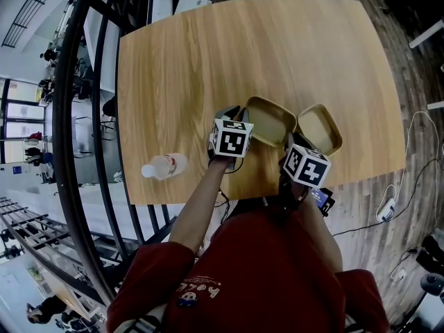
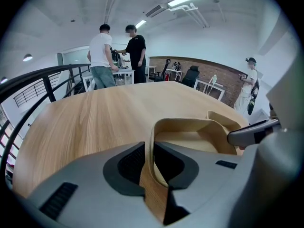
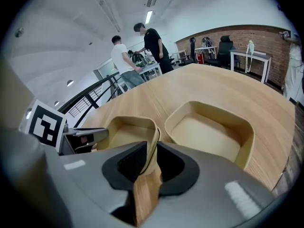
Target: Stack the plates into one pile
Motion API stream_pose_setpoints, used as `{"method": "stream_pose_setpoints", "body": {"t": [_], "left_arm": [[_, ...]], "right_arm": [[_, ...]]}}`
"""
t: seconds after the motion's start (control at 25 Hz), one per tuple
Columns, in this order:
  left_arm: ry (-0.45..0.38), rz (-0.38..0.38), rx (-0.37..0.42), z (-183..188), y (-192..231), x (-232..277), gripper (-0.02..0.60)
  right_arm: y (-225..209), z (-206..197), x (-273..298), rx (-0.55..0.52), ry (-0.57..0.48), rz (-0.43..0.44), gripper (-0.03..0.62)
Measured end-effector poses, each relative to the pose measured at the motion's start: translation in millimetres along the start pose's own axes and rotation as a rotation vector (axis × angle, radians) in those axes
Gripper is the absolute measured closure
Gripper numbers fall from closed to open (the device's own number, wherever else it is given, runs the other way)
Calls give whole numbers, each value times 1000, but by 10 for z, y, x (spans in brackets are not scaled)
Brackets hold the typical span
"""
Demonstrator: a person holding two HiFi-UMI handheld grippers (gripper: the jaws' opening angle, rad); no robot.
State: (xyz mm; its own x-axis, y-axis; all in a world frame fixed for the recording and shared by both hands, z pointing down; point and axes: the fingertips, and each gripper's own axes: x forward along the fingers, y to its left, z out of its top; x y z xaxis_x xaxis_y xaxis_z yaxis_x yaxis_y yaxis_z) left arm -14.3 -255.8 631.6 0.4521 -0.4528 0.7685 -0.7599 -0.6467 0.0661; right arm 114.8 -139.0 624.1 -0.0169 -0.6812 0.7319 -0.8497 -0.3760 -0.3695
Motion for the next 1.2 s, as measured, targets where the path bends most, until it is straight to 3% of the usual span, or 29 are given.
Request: {"method": "stream_pose_setpoints", "body": {"t": [0.68,1.2], "left_arm": [[64,2,6,-194,26,126,511],[21,1,3,-88,50,30,477]], "right_arm": [[-35,-114,157,0,65,0,491],[-27,-82,123,5,36,12,491]]}}
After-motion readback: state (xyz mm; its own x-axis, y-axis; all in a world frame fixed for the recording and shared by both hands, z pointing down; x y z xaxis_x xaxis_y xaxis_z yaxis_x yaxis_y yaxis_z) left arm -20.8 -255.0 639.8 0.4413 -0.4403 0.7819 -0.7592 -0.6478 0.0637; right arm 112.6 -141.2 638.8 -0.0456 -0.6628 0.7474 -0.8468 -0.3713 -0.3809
